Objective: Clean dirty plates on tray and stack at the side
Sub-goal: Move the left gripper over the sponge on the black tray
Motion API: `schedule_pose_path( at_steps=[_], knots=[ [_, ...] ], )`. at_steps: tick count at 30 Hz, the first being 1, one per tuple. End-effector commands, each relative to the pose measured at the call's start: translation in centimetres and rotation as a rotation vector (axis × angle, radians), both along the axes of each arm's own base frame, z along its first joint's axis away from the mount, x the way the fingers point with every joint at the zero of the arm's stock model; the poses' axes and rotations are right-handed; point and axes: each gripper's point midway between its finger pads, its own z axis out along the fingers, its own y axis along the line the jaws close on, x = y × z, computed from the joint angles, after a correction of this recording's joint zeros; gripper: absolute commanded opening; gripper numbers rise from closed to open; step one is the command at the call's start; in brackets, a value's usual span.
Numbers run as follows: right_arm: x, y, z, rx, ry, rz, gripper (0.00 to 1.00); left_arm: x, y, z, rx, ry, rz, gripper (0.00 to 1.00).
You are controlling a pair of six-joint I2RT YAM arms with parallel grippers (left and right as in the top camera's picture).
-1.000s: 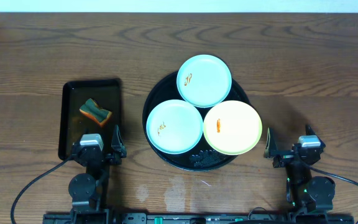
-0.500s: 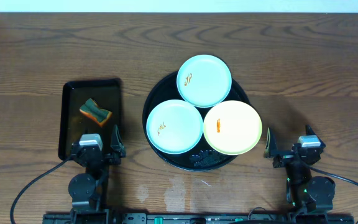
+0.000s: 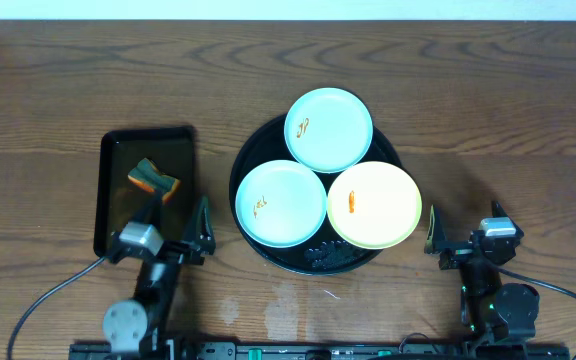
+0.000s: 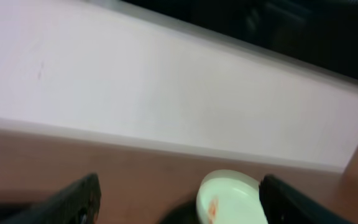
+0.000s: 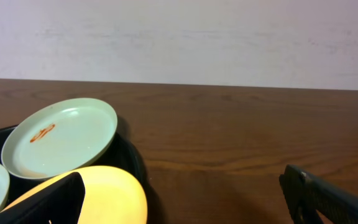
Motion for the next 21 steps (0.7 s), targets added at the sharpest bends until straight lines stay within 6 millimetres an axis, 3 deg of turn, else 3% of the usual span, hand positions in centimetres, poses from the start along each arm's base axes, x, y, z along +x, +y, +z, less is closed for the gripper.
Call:
schedule_pose_path(
  at_steps=[1, 6, 10, 13, 16, 18, 21],
  knots=[
    [0.0, -0.2, 0.0, -0.008, -0.001, -0.007, 0.99, -1.2, -0.9, 2.7, 0.006, -0.119, -0.052, 0.82],
    [0.0, -0.2, 0.0, -0.008, -0.001, -0.007, 0.99, -2.6, -0.9, 6.7, 0.124, -0.25, -0.006, 0.82],
    [0.0, -0.2, 0.0, -0.008, -0.001, -0.007, 0.99, -2.3, -0.8, 9.3, 0.217, -0.23, 0.03, 0.82],
    [0.0, -0.2, 0.0, -0.008, -0.001, -0.007, 0.99, -0.5, -0.8, 10.7, 0.284, -0.094, 0.034, 0.82],
    [0.0, -0.2, 0.0, -0.008, -0.001, -0.007, 0.99, 2.7, 0.6, 11.1, 0.283, 0.151, 0.079, 0.82],
    [0.0, -0.2, 0.0, -0.008, -0.001, -0.007, 0.99, 5.1, 1.5, 10.5, 0.284, 0.368, 0.098, 0.82],
    [0.0, -0.2, 0.0, -0.008, -0.001, -0.007, 0.99, 7.0, 1.7, 9.3, 0.346, 0.608, 0.059, 0.82]
  ],
)
